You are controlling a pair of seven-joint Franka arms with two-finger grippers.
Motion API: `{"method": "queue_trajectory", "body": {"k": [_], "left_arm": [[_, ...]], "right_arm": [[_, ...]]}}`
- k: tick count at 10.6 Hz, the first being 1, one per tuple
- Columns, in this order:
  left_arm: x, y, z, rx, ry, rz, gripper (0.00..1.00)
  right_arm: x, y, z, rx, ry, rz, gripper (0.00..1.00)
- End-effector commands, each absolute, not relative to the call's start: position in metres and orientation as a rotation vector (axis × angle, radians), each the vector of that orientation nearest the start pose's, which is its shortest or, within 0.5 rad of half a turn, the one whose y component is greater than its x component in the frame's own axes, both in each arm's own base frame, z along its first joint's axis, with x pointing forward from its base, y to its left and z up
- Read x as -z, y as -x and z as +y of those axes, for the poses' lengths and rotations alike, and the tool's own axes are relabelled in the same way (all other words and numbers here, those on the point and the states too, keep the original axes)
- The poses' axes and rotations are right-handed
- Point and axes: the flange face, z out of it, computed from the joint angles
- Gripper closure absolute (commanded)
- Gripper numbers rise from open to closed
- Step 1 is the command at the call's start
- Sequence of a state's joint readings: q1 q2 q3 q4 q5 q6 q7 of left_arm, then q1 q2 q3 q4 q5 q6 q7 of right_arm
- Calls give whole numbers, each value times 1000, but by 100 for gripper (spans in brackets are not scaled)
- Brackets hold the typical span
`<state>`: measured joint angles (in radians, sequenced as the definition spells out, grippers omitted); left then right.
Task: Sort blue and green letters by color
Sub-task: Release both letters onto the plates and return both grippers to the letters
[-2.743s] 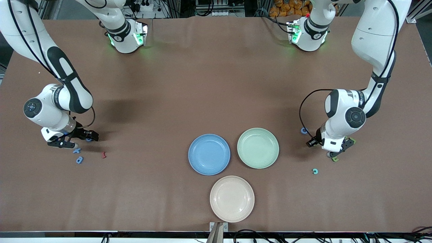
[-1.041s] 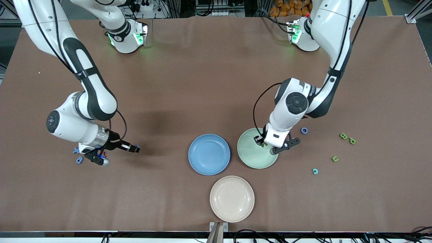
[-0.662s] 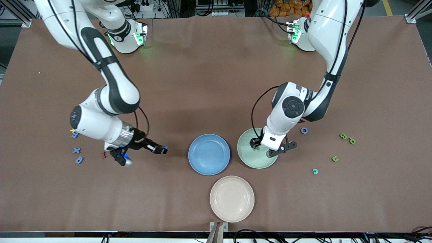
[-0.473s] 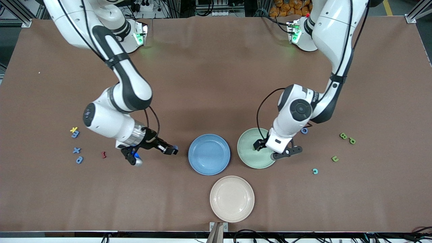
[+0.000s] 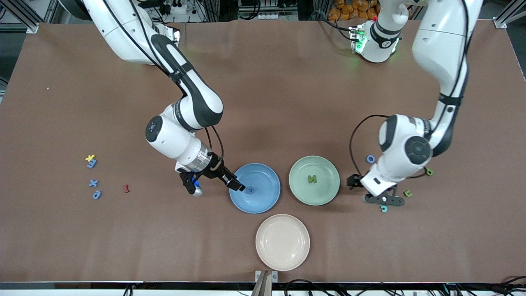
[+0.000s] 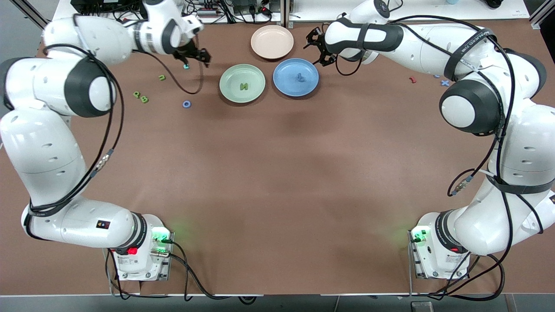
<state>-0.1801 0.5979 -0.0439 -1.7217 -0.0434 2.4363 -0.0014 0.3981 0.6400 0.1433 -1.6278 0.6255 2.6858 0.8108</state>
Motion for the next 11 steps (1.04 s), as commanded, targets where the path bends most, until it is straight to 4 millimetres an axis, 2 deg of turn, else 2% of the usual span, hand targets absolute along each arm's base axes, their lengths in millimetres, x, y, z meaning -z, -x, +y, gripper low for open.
{"method": "queue_trajectory", "body": {"k": [1, 3, 4, 5, 7, 9, 11], "left_arm": [[-247, -676, -54, 156, 3062, 791, 0], [-241, -675, -9, 145, 2965, 1068, 0], [-236, -673, 6, 132, 2921, 1177, 0], [-236, -672, 25, 131, 2885, 1255, 0], [-222, -670, 50, 104, 2856, 1322, 0], [-201, -670, 50, 74, 2818, 1351, 0], [-192, -671, 44, 92, 2808, 1355, 0]], "right_arm": [[-283, -661, 300, 89, 2367, 1037, 0], [-261, -670, 256, 118, 2472, 993, 0], [-258, -674, 241, 111, 2496, 968, 0], [-250, -678, 213, 93, 2550, 930, 0], [-226, -680, 137, 71, 2736, 768, 0], [-218, -677, 75, 82, 2867, 632, 0], [-217, -679, 17, 105, 3033, 436, 0]]}}
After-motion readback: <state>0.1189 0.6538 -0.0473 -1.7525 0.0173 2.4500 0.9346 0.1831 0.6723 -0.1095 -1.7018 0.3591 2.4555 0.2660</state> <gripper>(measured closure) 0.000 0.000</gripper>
